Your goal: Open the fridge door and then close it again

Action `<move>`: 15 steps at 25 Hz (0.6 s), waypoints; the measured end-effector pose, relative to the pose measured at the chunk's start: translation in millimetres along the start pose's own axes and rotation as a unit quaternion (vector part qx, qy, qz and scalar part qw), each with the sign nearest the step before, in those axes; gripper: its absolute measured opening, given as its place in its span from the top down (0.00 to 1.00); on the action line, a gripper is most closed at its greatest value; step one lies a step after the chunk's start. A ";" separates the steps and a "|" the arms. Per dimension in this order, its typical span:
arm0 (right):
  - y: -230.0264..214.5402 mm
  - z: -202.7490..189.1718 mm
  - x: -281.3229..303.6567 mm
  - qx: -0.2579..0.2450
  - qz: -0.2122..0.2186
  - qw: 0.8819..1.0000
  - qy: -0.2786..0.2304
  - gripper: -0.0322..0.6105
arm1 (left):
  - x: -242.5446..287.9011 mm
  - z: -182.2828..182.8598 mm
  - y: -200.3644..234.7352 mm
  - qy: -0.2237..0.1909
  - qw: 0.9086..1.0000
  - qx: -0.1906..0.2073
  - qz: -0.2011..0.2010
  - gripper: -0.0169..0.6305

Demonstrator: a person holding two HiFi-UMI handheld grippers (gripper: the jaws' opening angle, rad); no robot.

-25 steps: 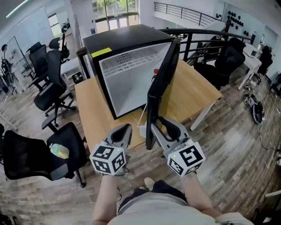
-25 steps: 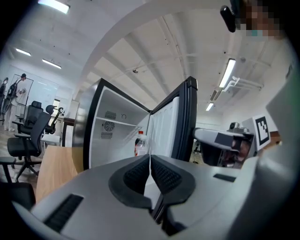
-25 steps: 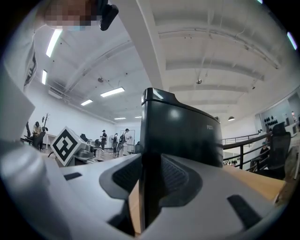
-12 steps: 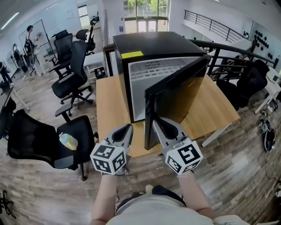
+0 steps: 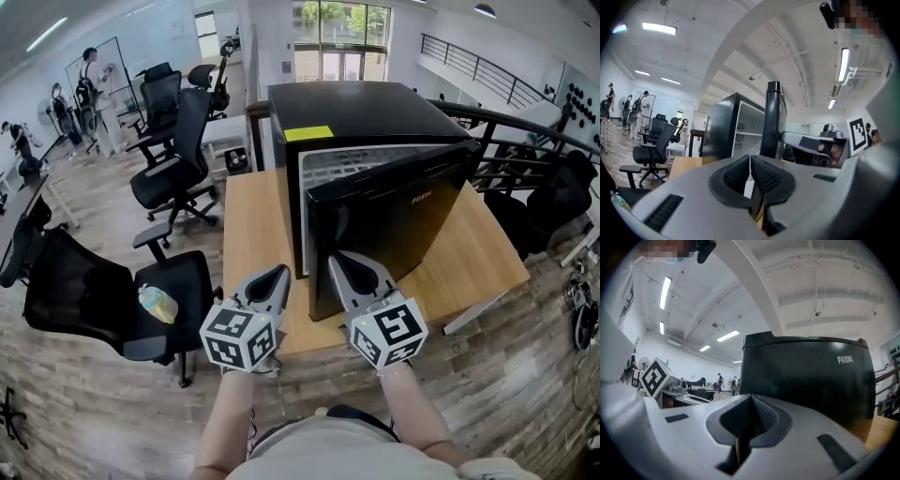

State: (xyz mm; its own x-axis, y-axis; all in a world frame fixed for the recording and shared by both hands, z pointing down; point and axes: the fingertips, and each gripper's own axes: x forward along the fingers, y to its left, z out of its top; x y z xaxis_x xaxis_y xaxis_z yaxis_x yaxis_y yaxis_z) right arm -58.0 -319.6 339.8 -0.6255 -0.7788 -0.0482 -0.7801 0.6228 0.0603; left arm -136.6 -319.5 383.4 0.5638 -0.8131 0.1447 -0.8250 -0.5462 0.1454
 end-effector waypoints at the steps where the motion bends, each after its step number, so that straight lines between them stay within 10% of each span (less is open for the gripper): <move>1: -1.5 -0.6 4.0 -0.004 0.002 1.000 0.003 0.95 | 2.7 1.2 1.5 -0.001 1.000 0.000 0.002 0.95; 15: -24.4 -9.0 34.6 -0.052 -0.002 0.998 0.039 0.95 | 26.3 8.5 3.6 -0.013 1.000 -0.006 0.007 0.95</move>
State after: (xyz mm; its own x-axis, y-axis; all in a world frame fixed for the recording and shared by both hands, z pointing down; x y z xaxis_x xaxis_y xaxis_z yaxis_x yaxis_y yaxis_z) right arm -60.5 -362.4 345.7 -0.6166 -0.7868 0.0279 -0.7737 0.6122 0.1629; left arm -125.1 -344.5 379.4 0.5503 -0.8260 0.1222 -0.8325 -0.5316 0.1559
